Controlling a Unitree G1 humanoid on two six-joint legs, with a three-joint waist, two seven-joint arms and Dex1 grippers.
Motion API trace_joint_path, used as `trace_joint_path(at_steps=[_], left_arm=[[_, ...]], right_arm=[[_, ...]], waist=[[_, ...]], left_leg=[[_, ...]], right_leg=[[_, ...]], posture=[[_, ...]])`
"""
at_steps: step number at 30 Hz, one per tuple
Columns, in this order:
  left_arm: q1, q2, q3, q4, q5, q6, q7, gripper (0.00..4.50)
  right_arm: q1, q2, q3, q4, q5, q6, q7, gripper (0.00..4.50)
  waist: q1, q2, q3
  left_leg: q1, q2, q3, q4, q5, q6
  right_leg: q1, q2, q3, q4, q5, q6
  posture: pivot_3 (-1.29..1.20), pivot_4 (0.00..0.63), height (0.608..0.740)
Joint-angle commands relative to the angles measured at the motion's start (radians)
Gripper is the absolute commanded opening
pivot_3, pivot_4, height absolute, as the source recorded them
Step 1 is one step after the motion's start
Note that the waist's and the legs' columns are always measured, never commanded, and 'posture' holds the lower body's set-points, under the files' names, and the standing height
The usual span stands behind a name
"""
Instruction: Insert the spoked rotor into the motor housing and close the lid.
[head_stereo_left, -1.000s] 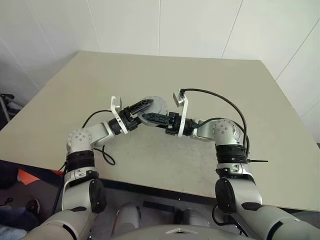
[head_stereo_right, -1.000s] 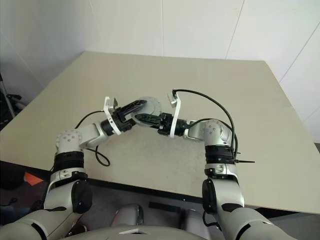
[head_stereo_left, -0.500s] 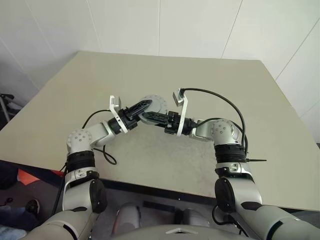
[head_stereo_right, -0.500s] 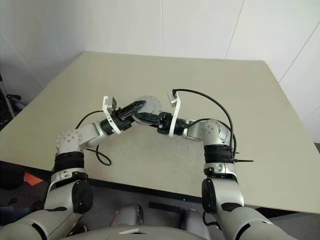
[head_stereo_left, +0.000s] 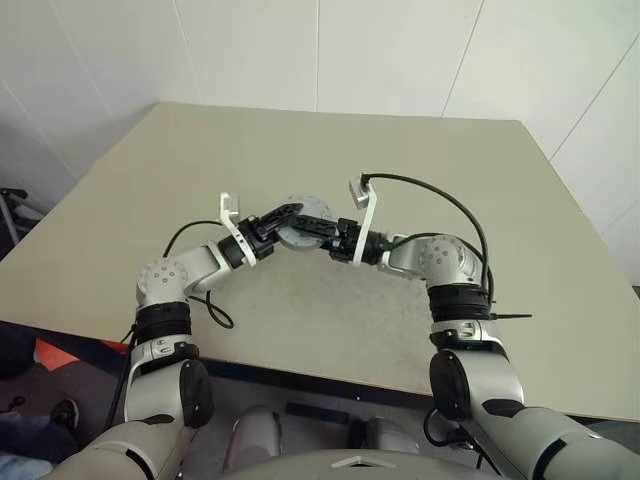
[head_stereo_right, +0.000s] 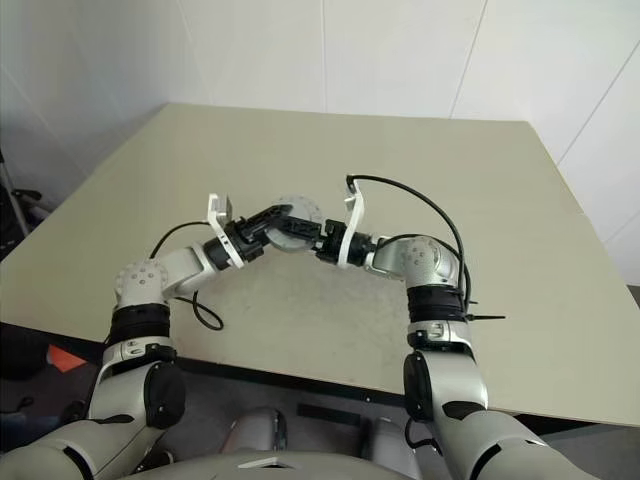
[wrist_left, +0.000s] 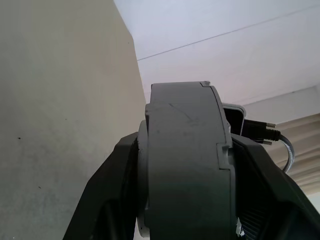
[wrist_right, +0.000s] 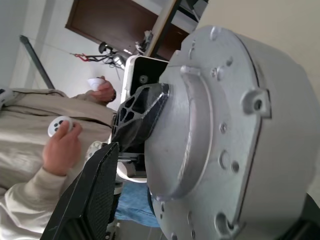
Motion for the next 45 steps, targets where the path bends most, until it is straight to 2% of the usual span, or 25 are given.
trace_joint_path(at_steps=[1,9,12,18,32,45], left_arm=[[-0.008,0.017,0.019,-0.025,0.028,-0.116,-0.006,2.20],[-0.015,0.068,0.132,0.045,0.055,-0.338,0.027,2.20],[-0.034,0.106,0.185,0.117,0.082,-0.459,0.062,2.20],[-0.070,0.142,0.226,0.236,0.111,-0.569,0.115,2.20],[-0.088,0.159,0.230,0.318,0.151,-0.637,0.149,2.20],[-0.053,0.235,0.289,0.346,0.165,-0.697,0.251,2.20]], right_arm=[[-0.024,0.002,0.013,0.004,-0.020,-0.044,-0.003,4.34],[-0.021,0.001,0.037,0.039,-0.079,-0.097,-0.004,4.34],[-0.024,0.001,0.035,0.044,-0.083,-0.104,0.000,4.34],[-0.026,0.002,0.034,0.046,-0.085,-0.114,0.008,4.34],[-0.031,0.009,0.044,0.054,-0.105,-0.128,0.022,4.34],[-0.043,0.011,0.063,0.066,-0.121,-0.146,0.047,4.34]], waist=[[0.000,0.000,0.000],[-0.006,0.000,0.000],[-0.006,-0.001,0.000],[-0.001,-0.003,0.000],[0.000,-0.006,0.001],[-0.010,-0.008,0.001]], left_leg=[[0.000,0.000,0.000,0.000,0.000,0.000],[0.000,0.000,0.000,0.000,0.000,0.000],[0.000,0.000,0.000,0.000,0.000,0.000],[0.000,0.000,0.000,0.000,0.000,0.000],[0.000,0.001,-0.001,0.001,0.000,0.000],[0.001,0.001,0.000,0.001,0.000,-0.001]], right_leg=[[0.000,0.000,0.000,0.000,0.000,0.000],[0.000,0.000,0.000,0.000,0.000,0.001],[0.000,0.000,0.000,0.000,0.000,0.001],[0.000,0.000,0.000,0.000,0.001,0.001],[0.000,0.000,0.000,0.002,0.001,0.001],[0.000,0.000,0.000,0.003,0.001,0.001]], posture=[[0.00,0.000,0.740],[0.00,0.000,0.740],[0.00,0.000,0.740],[0.00,0.000,0.740],[0.00,0.000,0.740],[0.00,0.000,0.740]])
